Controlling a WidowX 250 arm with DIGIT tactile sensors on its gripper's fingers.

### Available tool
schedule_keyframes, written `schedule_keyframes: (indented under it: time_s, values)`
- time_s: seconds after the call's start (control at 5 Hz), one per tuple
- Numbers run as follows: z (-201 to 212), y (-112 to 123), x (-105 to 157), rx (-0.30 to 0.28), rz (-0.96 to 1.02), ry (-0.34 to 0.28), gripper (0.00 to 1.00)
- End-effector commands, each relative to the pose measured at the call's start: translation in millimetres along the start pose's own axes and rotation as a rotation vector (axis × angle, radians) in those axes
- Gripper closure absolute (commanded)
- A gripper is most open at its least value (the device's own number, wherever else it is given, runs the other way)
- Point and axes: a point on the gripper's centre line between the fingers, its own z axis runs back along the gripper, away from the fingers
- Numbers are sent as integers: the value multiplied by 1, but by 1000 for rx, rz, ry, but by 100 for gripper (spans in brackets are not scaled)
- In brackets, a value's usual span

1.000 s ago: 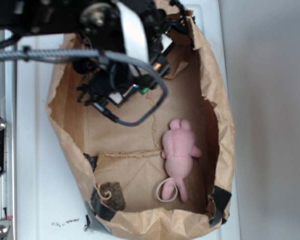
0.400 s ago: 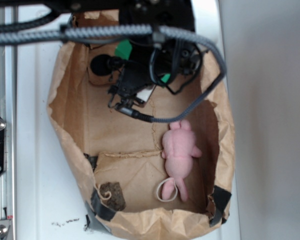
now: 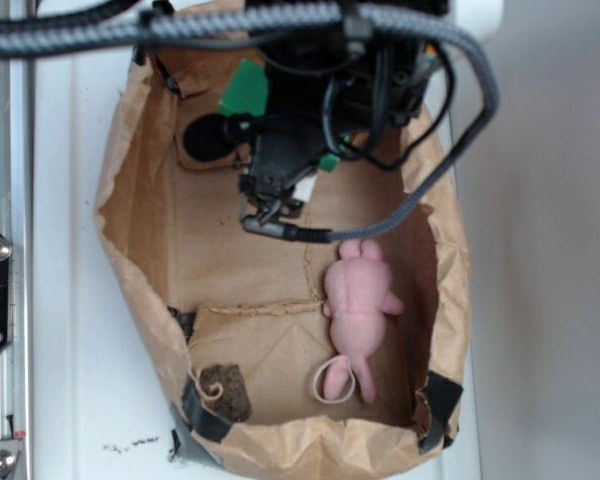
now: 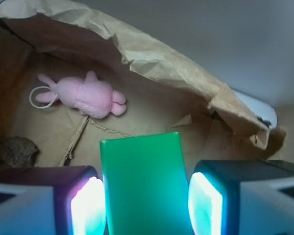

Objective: Grab the green block.

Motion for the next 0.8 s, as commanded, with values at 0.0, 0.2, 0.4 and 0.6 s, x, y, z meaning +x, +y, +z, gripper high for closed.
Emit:
schedule_keyframes:
  time_s: [0.0, 0.2, 0.4, 0.6]
  values:
    - [26, -23, 11, 135, 45, -51, 100]
    - [26, -36, 10, 174, 20, -79, 100]
    - [25, -39, 12, 163, -1, -81, 100]
    - [23, -39, 12, 157, -17, -65, 100]
